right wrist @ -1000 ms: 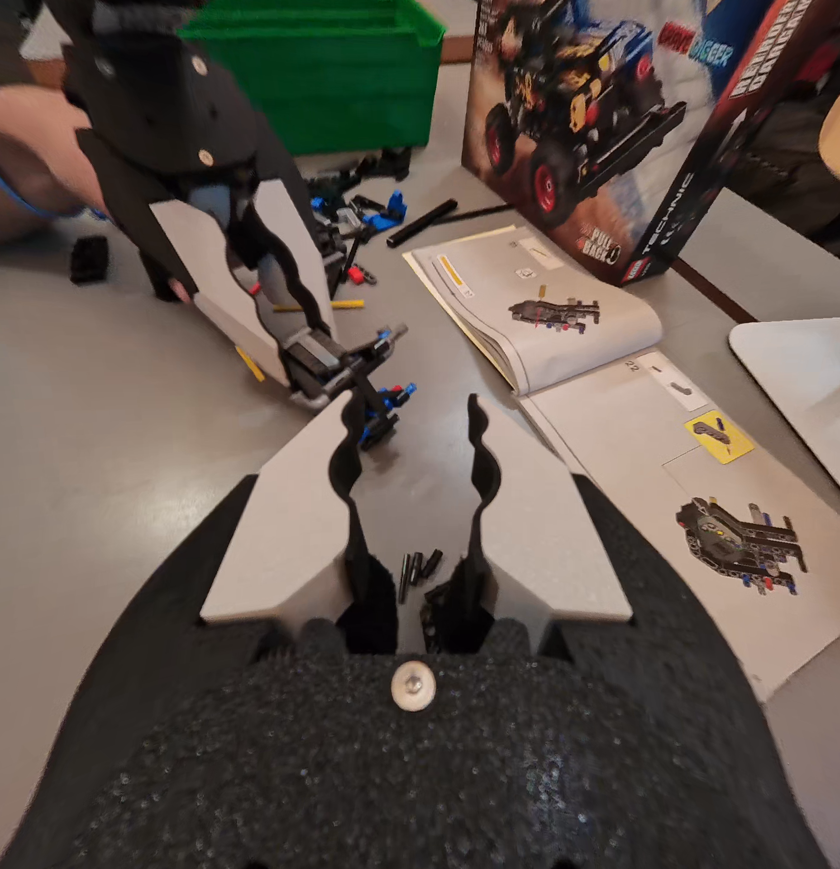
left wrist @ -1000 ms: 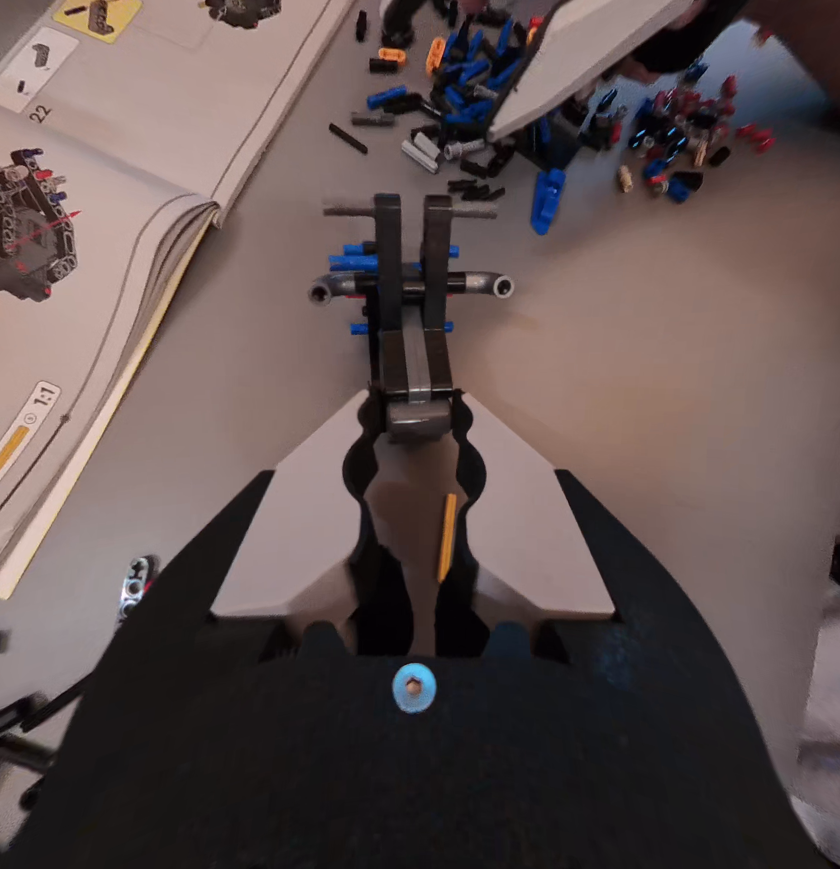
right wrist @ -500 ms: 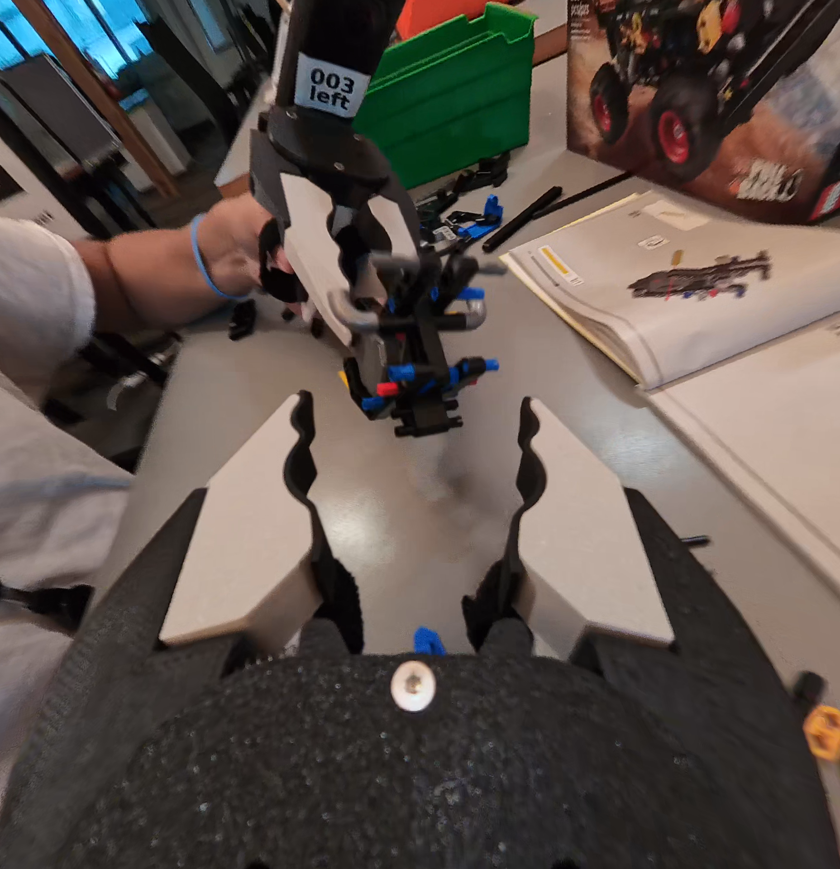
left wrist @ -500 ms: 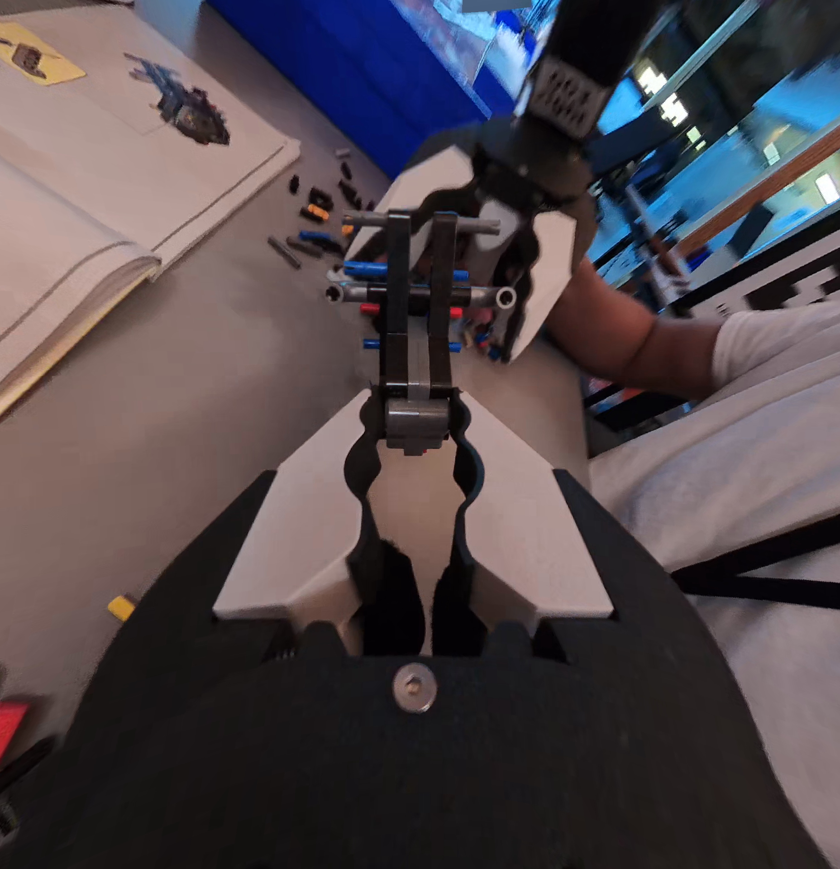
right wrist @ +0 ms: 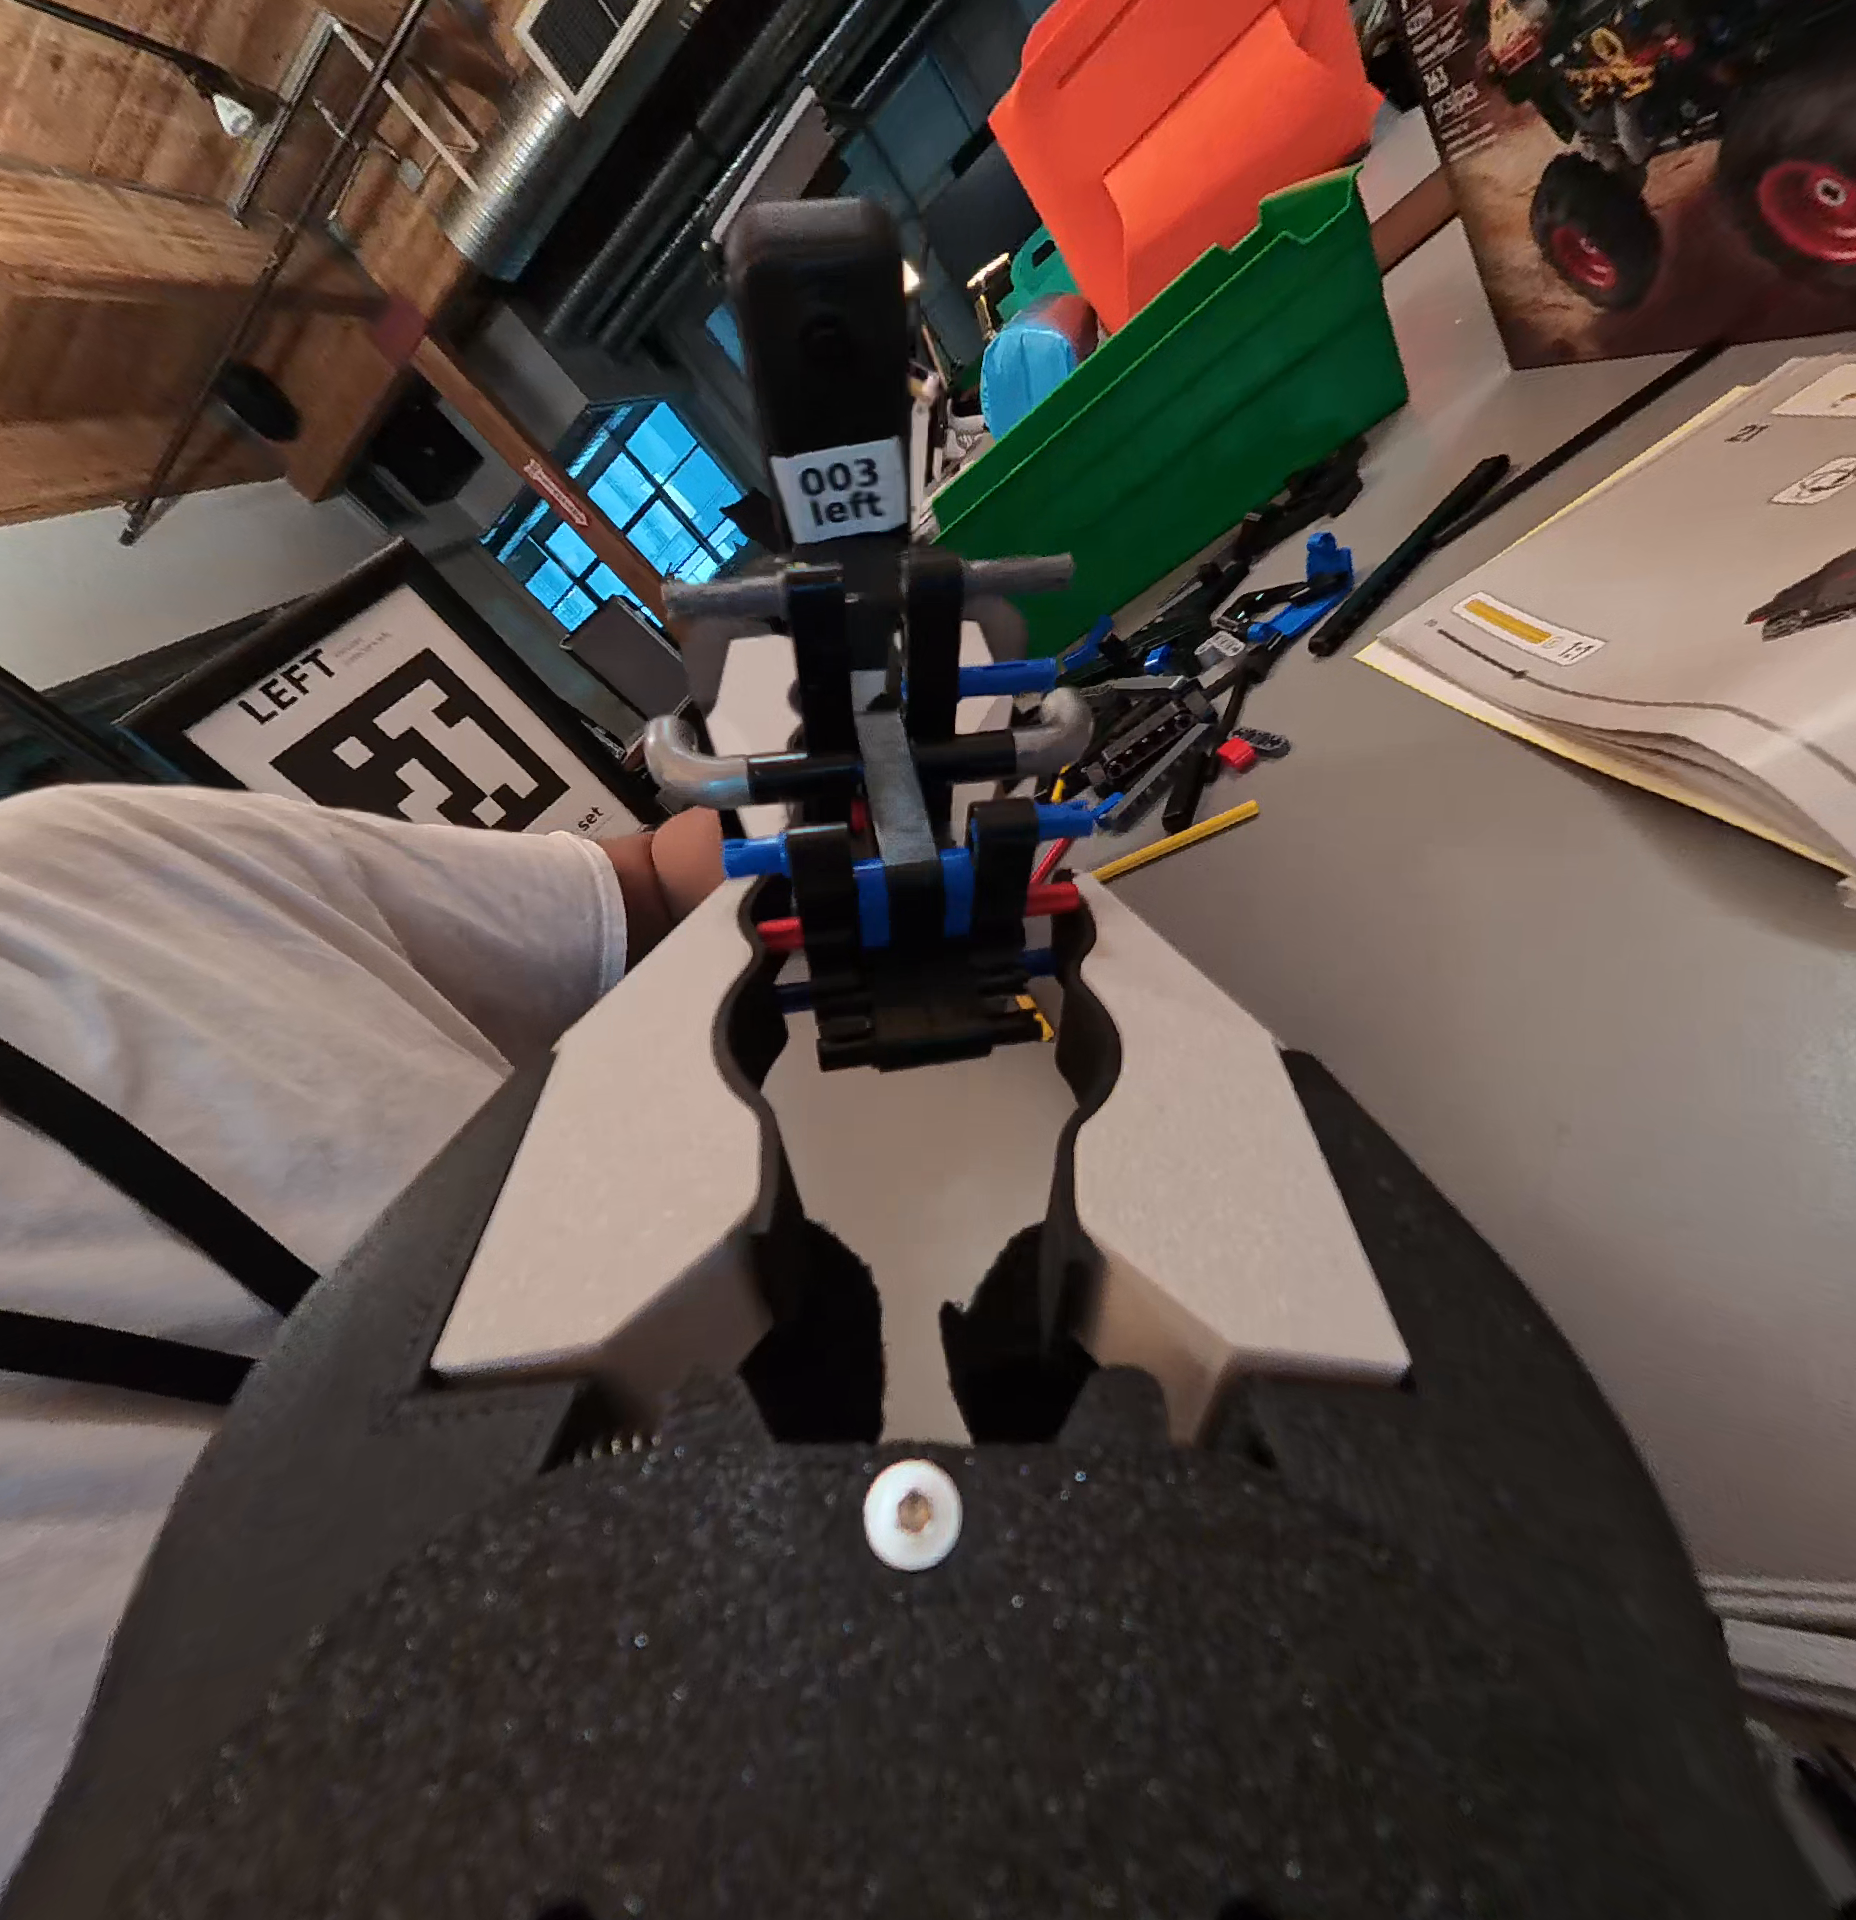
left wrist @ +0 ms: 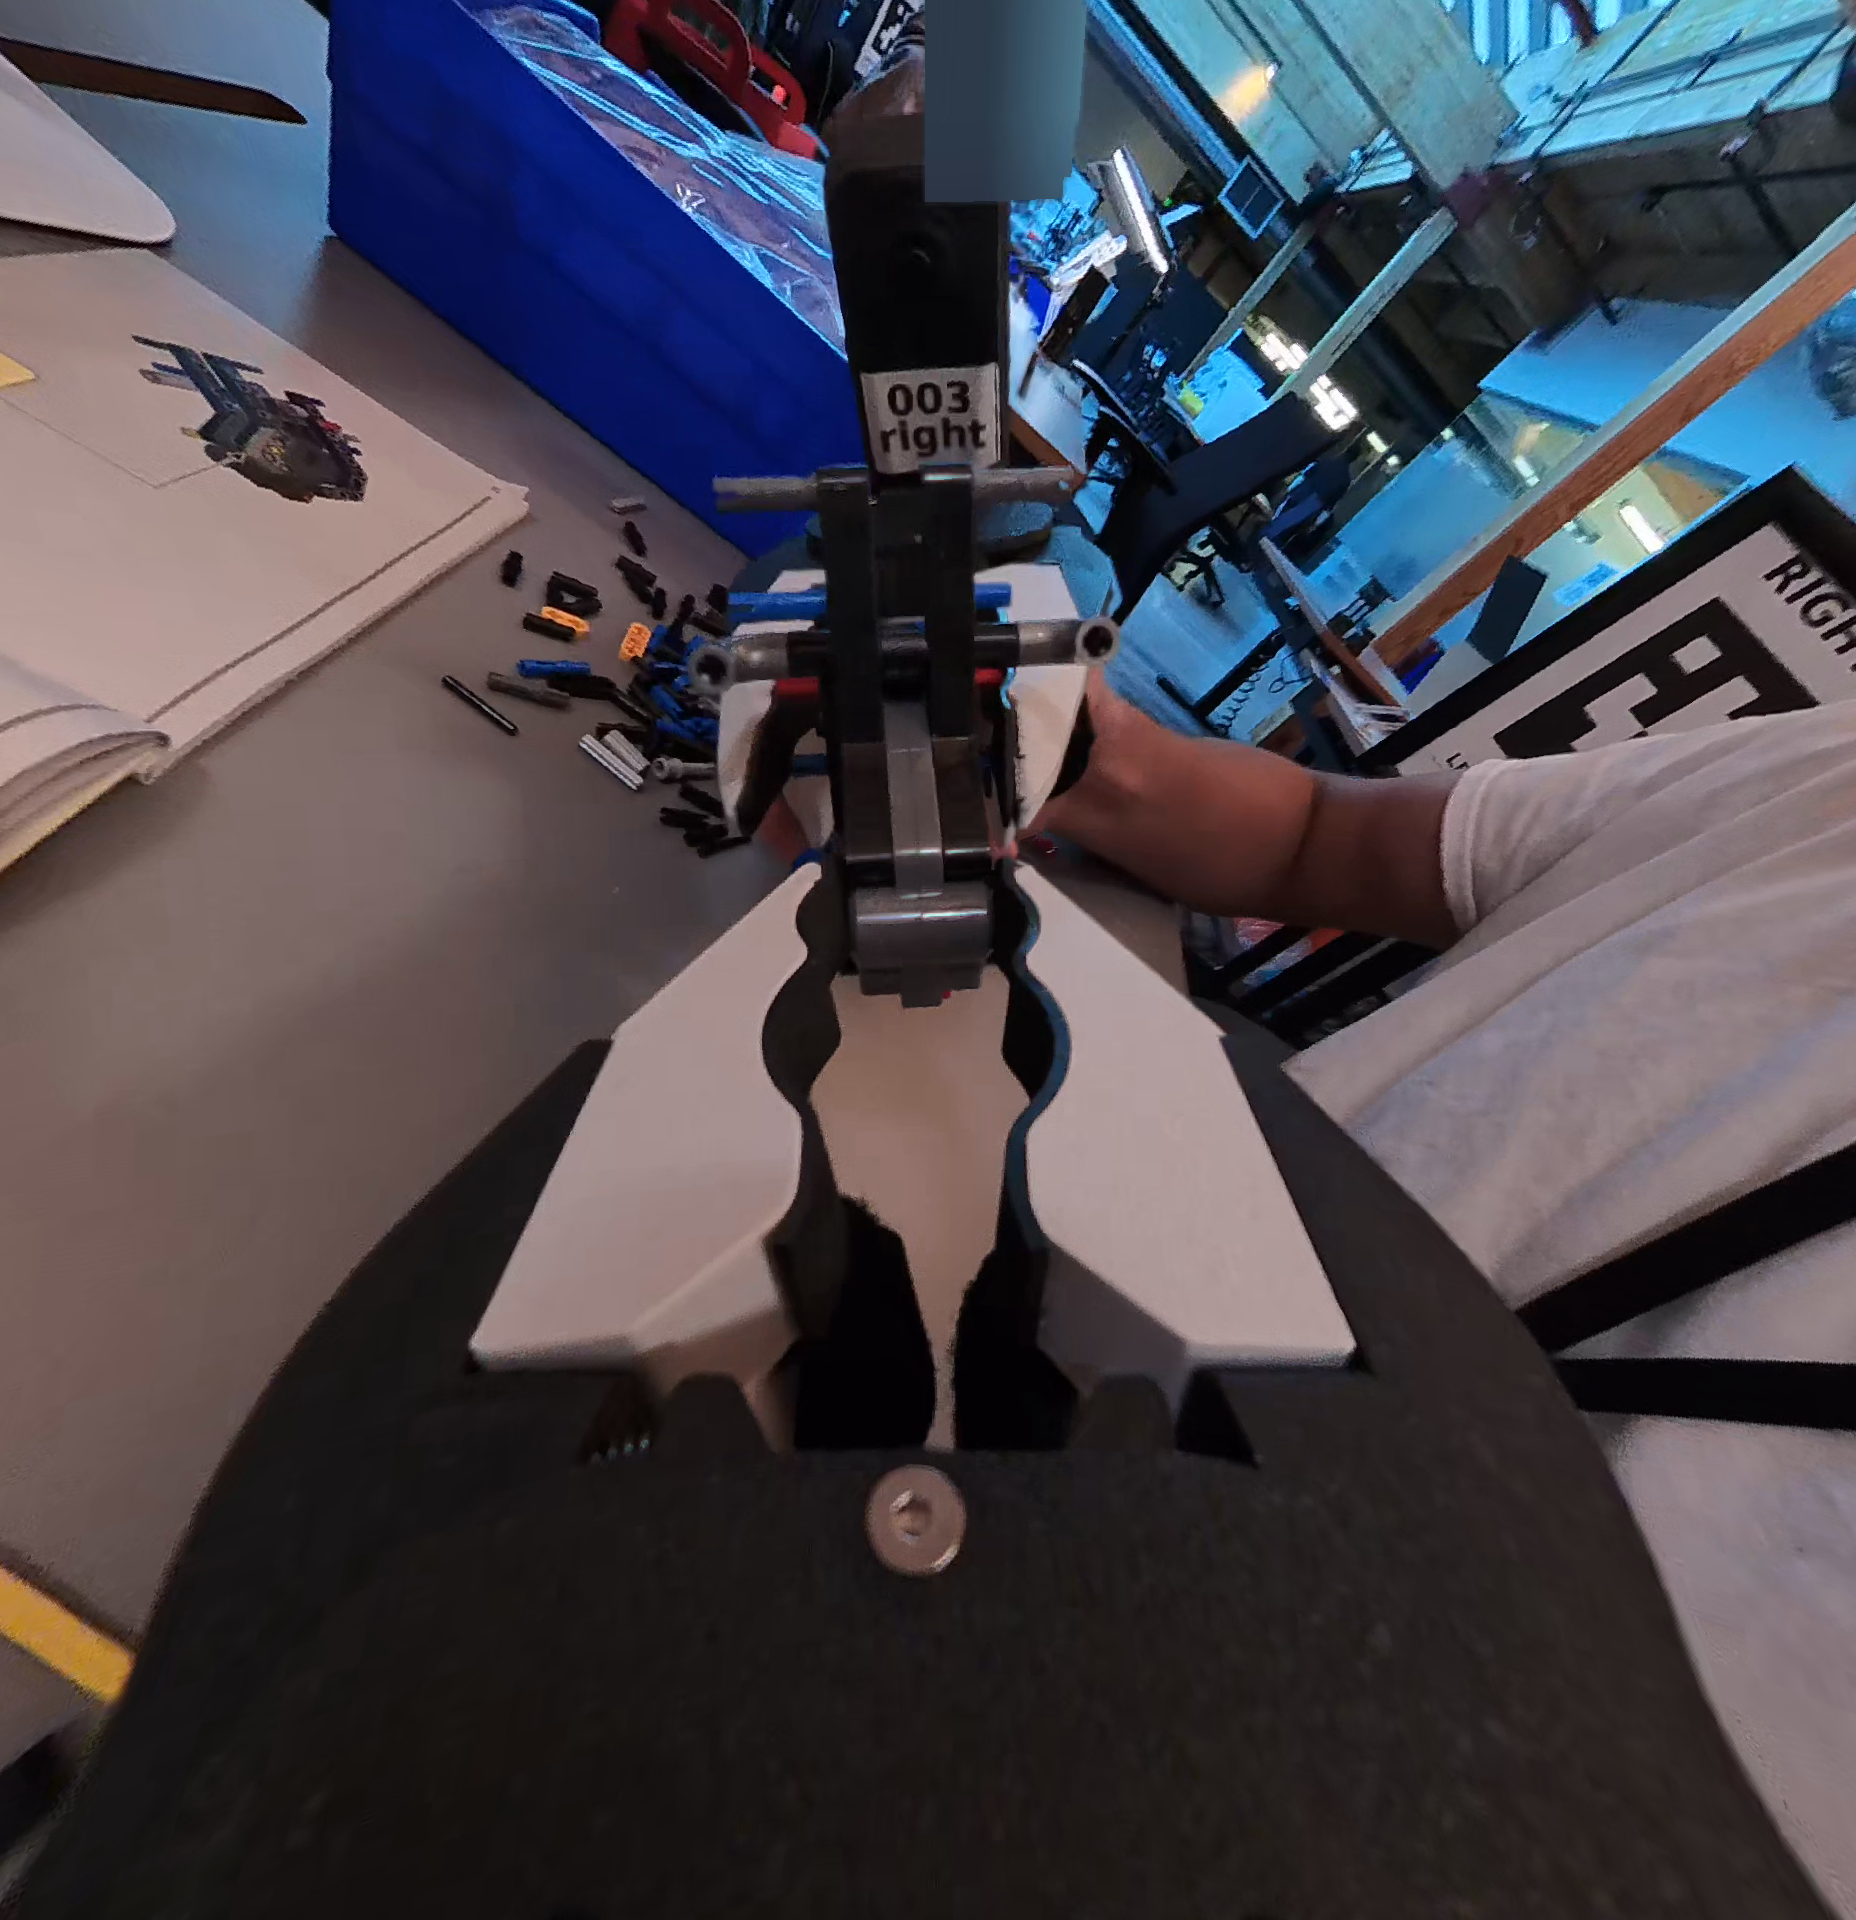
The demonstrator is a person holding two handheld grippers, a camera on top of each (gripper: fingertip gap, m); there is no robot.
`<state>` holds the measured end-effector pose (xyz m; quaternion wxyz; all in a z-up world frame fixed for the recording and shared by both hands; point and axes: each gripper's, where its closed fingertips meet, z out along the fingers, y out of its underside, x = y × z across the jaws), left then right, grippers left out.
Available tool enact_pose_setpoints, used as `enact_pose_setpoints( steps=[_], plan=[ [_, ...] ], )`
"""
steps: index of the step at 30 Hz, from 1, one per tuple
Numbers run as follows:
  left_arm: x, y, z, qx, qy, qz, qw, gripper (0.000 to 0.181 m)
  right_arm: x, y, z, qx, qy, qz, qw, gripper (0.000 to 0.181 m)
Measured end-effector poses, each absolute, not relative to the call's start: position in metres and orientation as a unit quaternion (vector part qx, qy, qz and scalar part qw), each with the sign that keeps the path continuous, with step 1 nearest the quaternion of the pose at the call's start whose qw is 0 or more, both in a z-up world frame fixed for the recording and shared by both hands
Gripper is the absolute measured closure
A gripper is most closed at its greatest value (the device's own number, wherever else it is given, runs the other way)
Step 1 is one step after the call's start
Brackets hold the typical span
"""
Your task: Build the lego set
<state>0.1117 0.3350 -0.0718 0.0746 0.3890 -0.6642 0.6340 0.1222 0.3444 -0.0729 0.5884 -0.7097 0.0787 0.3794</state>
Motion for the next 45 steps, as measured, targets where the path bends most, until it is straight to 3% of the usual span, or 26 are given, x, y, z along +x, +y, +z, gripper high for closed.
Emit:
enact_pose_setpoints(
  steps=[7, 12, 17, 19, 23, 30, 35, 45],
  plan=[
    [0.116, 0.335, -0.063, 0.384, -0.66, 0.645, 0.023, 0.151, 0.133, 0.344, -0.06, -0.67, 0.106, 0.398, 0.618, 0.133],
    [0.114, 0.334, -0.062, 0.374, -0.674, 0.638, 0.003, 0.158, 0.129, 0.345, -0.055, -0.666, 0.087, 0.383, 0.634, 0.132],
    [0.114, 0.346, -0.067, 0.359, -0.718, 0.594, -0.049, 0.158, 0.146, 0.328, -0.073, -0.768, -0.013, 0.204, 0.607, 0.115],
    [0.115, 0.354, -0.078, 0.337, -0.763, 0.543, -0.1, 0.158, 0.162, 0.313, -0.068, -0.807, -0.053, 0.114, 0.577, 0.116],
    [0.113, 0.358, -0.09, 0.302, -0.809, 0.48, -0.153, 0.158, 0.134, 0.303, -0.025, -0.812, -0.155, 0.07, 0.558, 0.121],
    [0.114, 0.359, -0.101, 0.224, -0.857, 0.363, -0.288, 0.158, 0.109, 0.345, -0.07, -0.867, -0.303, -0.052, 0.393, 0.122],
    [0.116, 0.359, -0.101, 0.197, -0.859, 0.325, -0.342, 0.158, 0.115, 0.351, -0.09, -0.868, -0.333, -0.107, 0.353, 0.145],
    [0.121, 0.364, -0.092, 0.126, -0.844, 0.254, -0.455, 0.158, 0.119, 0.356, -0.089, -0.771, -0.417, -0.257, 0.408, 0.145]
  ],
)
